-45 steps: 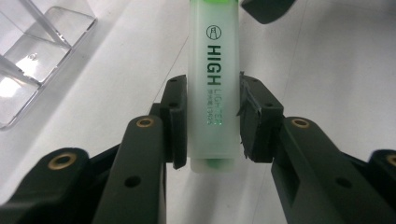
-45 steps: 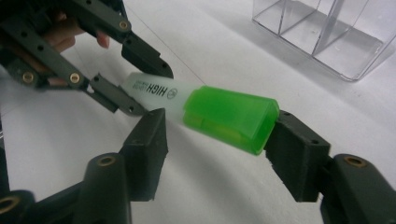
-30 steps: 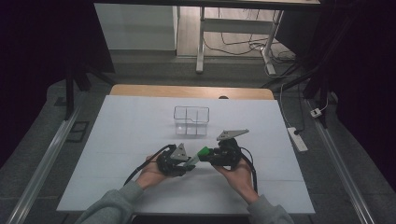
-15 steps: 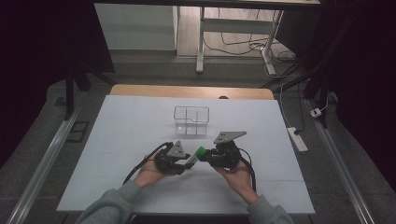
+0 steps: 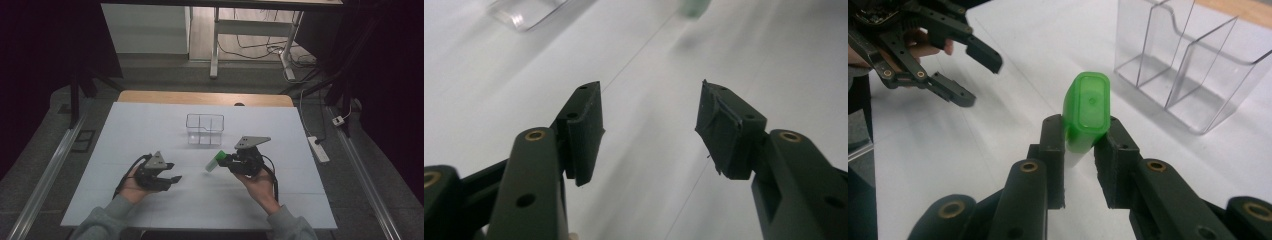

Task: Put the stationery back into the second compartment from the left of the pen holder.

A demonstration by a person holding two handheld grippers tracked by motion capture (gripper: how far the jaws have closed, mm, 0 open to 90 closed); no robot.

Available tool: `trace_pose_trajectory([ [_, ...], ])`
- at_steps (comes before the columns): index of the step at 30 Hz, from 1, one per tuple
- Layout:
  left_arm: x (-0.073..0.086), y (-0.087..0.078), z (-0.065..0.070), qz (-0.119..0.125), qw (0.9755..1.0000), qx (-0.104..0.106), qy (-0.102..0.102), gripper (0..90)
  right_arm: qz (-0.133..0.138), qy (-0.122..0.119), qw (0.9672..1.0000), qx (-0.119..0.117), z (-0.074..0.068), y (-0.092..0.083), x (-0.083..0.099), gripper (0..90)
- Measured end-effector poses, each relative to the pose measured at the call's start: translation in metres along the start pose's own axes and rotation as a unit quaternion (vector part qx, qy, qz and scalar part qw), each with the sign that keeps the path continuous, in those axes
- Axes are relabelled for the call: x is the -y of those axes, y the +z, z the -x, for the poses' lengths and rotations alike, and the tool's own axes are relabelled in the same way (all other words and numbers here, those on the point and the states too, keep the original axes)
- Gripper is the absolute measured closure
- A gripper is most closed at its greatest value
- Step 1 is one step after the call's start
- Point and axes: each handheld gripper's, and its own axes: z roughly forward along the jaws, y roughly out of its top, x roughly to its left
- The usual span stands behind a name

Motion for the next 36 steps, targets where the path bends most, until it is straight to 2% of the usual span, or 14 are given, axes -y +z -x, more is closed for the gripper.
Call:
trace_pose_trajectory([
  [4, 0.016, -0.015, -0.008, 0.011, 0.9994, -0.017, -0.027, 40.5, 0.010, 0.003, 0.9999, 0.005, 0.003, -0.004, -0.006, 74.1],
  [8, 0.029, -0.024, -0.013, 0.015, 0.9987, -0.027, -0.040, 39.8, 0.018, 0.004, 0.9998, 0.008, 0.006, -0.008, -0.013, 74.1],
  [13, 0.037, -0.030, -0.016, 0.020, 0.9979, -0.031, -0.054, 39.7, 0.027, 0.003, 0.9996, 0.012, 0.009, -0.011, -0.021, 74.1],
  [25, 0.052, -0.036, -0.021, 0.022, 0.9964, -0.037, -0.073, 38.2, 0.043, 0.001, 0.9987, 0.027, 0.016, -0.018, -0.046, 74.1],
  [36, 0.053, -0.036, -0.025, 0.023, 0.9958, -0.037, -0.080, 35.8, 0.051, 0.006, 0.9980, 0.036, 0.027, -0.008, -0.071, 74.1],
])
